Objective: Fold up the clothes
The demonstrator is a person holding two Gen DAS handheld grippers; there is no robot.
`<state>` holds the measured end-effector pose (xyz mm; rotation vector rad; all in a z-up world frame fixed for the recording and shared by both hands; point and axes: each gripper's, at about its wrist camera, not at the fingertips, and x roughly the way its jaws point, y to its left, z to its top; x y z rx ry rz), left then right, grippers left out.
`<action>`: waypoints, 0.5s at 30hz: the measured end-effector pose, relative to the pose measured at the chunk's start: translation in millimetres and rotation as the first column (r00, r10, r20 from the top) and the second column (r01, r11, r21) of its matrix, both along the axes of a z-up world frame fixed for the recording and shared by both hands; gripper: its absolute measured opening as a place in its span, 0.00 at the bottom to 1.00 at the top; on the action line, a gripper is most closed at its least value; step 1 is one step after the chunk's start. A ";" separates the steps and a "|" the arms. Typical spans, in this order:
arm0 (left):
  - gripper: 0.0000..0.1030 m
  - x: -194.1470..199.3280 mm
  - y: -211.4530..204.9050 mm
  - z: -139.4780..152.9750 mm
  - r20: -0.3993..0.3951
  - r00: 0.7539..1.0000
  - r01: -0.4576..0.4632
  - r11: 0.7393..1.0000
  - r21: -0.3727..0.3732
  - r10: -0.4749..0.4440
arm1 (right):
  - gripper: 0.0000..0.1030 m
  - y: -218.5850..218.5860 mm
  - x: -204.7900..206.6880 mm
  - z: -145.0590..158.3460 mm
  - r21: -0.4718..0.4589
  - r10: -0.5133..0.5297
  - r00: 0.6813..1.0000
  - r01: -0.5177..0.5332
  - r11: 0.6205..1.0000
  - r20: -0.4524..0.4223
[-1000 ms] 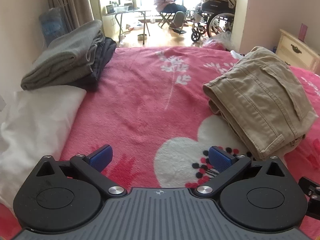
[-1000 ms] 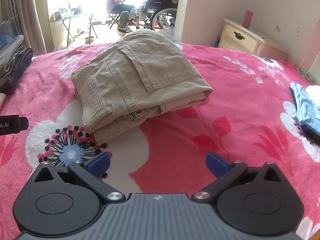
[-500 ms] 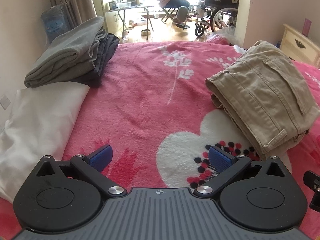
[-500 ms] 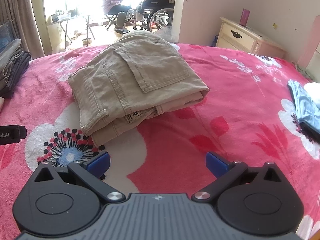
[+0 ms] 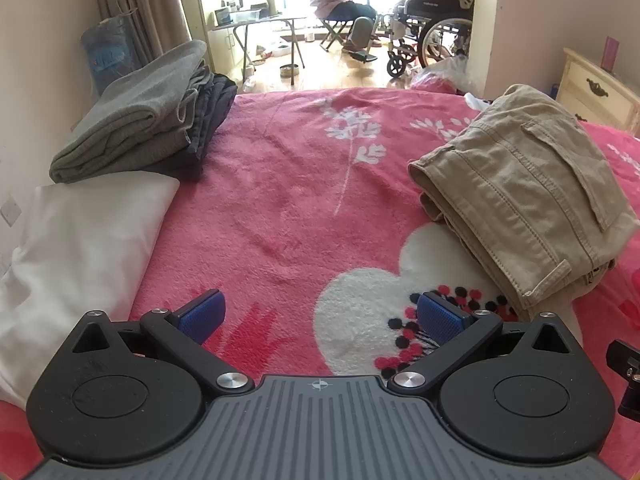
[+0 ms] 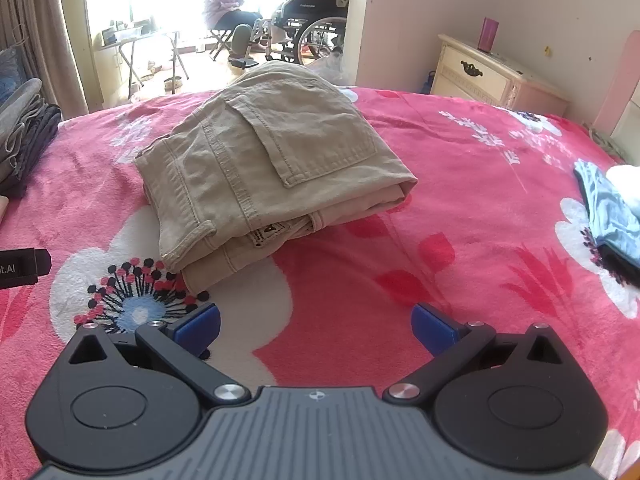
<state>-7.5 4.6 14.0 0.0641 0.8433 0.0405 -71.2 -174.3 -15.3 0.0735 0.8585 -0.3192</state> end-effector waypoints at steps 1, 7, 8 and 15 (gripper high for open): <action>1.00 0.1 0.2 0.2 -0.001 1.000 0.001 1.000 -0.001 -0.001 | 1.00 0.1 -0.1 0.0 0.000 0.000 1.000 0.000 1.000 0.000; 1.00 -0.6 -1.7 -0.6 -0.002 1.000 0.007 1.000 0.003 -0.007 | 1.00 0.3 -0.8 0.4 0.001 0.001 1.000 -0.001 1.000 0.000; 1.00 -0.5 -1.8 -0.7 -0.002 1.000 0.007 1.000 0.003 -0.007 | 1.00 0.3 -1.0 0.5 0.001 0.001 1.000 -0.001 1.000 0.001; 1.00 -0.4 -2.6 -1.9 -0.006 1.000 0.007 1.000 0.004 -0.007 | 1.00 0.3 -0.7 -0.1 0.001 0.000 1.000 0.000 1.000 0.001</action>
